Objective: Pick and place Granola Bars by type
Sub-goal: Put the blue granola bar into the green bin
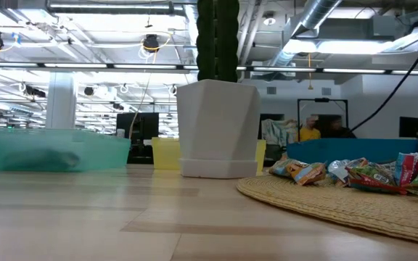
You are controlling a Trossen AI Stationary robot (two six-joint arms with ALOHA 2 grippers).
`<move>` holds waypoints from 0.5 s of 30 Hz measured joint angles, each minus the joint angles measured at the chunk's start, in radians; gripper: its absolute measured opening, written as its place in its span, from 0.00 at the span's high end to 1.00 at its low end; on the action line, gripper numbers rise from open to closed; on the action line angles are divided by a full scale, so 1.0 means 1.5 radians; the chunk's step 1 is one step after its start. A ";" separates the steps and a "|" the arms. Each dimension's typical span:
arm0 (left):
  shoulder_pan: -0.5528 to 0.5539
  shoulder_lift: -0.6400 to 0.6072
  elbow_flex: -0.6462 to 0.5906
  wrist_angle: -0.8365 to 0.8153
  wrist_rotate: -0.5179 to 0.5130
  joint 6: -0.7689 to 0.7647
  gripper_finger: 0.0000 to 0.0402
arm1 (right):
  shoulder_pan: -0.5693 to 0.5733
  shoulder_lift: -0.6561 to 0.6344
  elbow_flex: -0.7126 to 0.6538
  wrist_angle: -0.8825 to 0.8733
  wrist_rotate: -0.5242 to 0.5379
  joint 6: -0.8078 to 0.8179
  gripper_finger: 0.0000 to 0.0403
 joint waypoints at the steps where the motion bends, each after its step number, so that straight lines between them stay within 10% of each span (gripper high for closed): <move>1: 0.000 0.000 0.000 0.000 0.000 0.000 0.89 | -0.007 -0.005 0.000 0.019 0.012 -0.009 1.00; 15: 0.000 0.000 0.000 0.001 0.000 -0.017 0.89 | -0.113 -0.022 0.000 0.369 0.057 -0.207 1.00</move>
